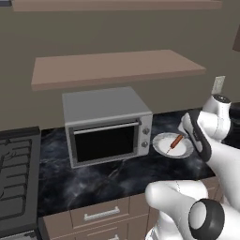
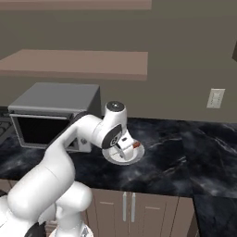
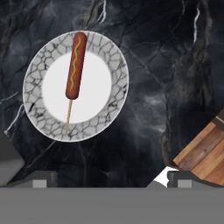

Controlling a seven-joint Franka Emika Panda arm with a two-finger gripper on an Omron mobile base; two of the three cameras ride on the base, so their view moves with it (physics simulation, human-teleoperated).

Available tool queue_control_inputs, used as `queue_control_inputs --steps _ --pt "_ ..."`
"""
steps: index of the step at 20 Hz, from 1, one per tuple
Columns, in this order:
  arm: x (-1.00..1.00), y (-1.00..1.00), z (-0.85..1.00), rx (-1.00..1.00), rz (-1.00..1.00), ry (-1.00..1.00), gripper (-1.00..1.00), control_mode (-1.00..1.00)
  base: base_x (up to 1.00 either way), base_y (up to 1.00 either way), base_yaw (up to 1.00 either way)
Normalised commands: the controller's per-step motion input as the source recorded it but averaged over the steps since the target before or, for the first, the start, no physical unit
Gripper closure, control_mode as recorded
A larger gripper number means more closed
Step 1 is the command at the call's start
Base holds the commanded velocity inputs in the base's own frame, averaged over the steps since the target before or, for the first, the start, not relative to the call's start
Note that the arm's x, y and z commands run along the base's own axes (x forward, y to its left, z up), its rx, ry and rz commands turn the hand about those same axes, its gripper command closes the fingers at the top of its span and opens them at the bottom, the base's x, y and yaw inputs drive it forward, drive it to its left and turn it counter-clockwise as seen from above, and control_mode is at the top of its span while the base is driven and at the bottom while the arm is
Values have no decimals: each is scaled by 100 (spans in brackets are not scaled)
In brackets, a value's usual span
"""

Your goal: Place the cold items (apple and carrot) from the fridge in one tupperware on the dining counter. Place the warm items (kebab skewer and hot dog) in the stove area in another tupperware.

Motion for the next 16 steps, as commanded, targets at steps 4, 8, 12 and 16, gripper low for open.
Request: queue_control_inputs --steps 4,8,12,16 --pt "31 0 -21 0 -1 0 -100 -100 0 0 0" --pt "34 0 -24 0 -1 0 -100 -100 0 0 0" --pt "29 0 -18 0 0 0 -100 -100 0 0 0" --pt "27 -2 -16 0 0 0 -100 -100 0 0 0"
